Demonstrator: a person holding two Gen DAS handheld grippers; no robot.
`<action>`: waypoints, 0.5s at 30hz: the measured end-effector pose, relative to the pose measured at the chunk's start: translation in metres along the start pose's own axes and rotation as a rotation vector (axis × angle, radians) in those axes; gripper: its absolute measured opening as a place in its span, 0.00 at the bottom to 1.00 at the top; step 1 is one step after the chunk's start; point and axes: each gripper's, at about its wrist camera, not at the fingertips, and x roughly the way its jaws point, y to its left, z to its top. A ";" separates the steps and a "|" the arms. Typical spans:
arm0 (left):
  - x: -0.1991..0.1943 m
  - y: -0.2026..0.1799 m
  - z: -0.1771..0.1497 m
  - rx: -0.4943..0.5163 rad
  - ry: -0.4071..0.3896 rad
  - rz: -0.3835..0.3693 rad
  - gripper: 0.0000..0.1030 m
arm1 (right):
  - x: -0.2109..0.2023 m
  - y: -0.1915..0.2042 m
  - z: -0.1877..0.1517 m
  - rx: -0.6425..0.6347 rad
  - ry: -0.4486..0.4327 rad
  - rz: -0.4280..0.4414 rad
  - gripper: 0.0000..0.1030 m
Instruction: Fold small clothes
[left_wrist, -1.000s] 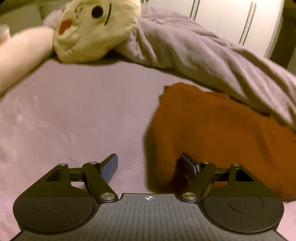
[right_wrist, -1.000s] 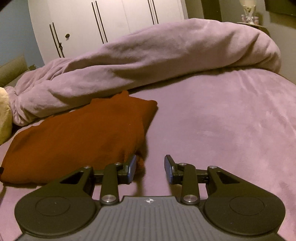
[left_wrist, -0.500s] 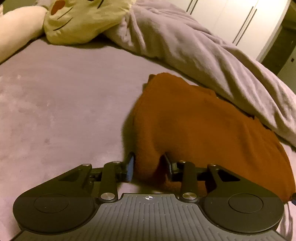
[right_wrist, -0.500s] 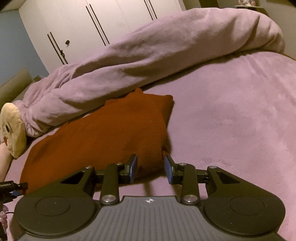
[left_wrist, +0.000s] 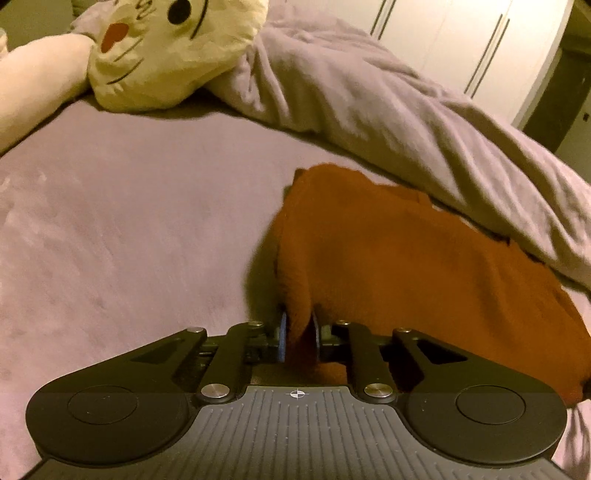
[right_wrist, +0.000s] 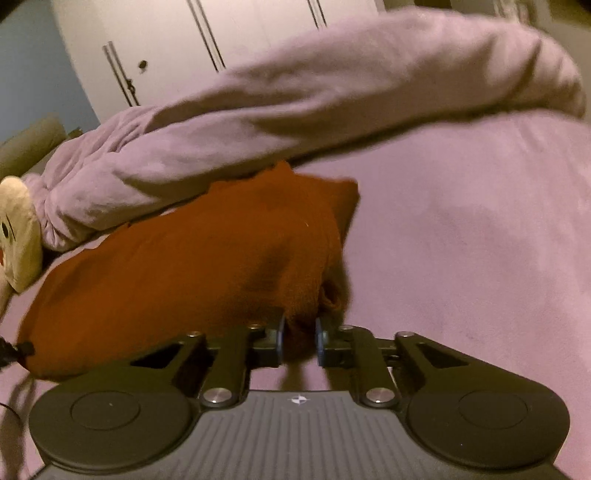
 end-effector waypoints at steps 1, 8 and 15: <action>-0.002 0.000 0.000 0.003 -0.005 -0.004 0.15 | -0.005 0.005 0.000 -0.038 -0.035 -0.026 0.12; 0.010 -0.002 -0.007 0.125 -0.017 0.175 0.14 | 0.008 0.025 -0.012 -0.256 -0.038 -0.200 0.12; -0.001 0.006 -0.007 0.062 -0.005 0.124 0.53 | -0.011 0.032 -0.017 -0.342 -0.081 -0.231 0.30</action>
